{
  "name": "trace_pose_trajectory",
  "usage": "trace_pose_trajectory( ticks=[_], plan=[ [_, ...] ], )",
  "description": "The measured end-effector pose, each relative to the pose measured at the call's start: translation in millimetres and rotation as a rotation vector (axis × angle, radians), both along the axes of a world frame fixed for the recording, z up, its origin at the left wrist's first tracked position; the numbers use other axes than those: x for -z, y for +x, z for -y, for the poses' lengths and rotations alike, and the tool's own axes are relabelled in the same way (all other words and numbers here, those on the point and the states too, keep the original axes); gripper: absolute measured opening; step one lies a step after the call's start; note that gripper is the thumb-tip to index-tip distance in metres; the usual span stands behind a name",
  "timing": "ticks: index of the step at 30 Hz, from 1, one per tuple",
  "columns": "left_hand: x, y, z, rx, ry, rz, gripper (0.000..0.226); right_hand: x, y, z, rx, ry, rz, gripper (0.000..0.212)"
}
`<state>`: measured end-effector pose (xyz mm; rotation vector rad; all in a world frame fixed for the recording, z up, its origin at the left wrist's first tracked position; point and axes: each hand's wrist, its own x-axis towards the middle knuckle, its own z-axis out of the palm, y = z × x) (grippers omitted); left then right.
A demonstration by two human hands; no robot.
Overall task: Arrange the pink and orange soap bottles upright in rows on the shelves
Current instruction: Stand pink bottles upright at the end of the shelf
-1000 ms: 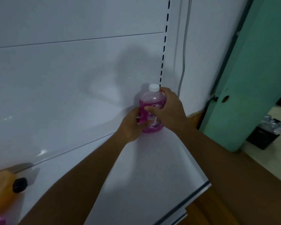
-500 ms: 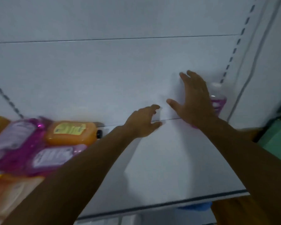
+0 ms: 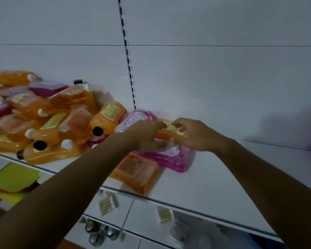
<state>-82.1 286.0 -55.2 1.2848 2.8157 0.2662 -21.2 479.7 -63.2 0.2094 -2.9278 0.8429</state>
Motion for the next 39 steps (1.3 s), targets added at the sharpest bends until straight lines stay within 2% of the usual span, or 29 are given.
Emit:
trace_pose_trajectory(
  ticks=[5, 9, 13, 19, 26, 30, 33, 35, 39],
  plan=[
    [10, -1, 12, 0.118, -0.206, -0.048, 0.079, 20, -1, 16, -0.119, 0.103, 0.133, 0.070],
    [8, -3, 4, 0.145, -0.292, -0.042, 0.075, 24, 4, 19, -0.133, 0.079, 0.205, 0.066],
    [9, -6, 0, 0.149, -0.310, -0.022, 0.069, 30, 7, 22, -0.140, 0.087, 0.272, 0.085],
    [7, -9, -1, 0.173, -0.291, -0.003, 0.079, 33, 21, 15, -0.057, 0.054, 0.166, 0.083],
    [13, 0, -24, 0.174, -0.252, 0.047, 0.085, 24, 72, -44, 0.075, 0.095, 0.043, 0.075],
    [16, 9, -44, 0.151, -0.197, 0.053, 0.090, 25, 100, -70, 0.215, 0.080, 0.045, 0.070],
    [12, 19, -67, 0.224, 0.038, 0.196, 0.083, 29, 119, -87, 0.310, -0.071, 0.073, 0.073],
    [6, 29, -87, 0.225, 0.215, 0.375, 0.087, 28, 132, -97, 0.351, -0.244, 0.063, 0.073],
    [1, 54, -128, 0.112, 0.570, 0.952, 0.105, 24, 160, -106, 0.442, -0.507, -0.035, 0.063]
  ],
)
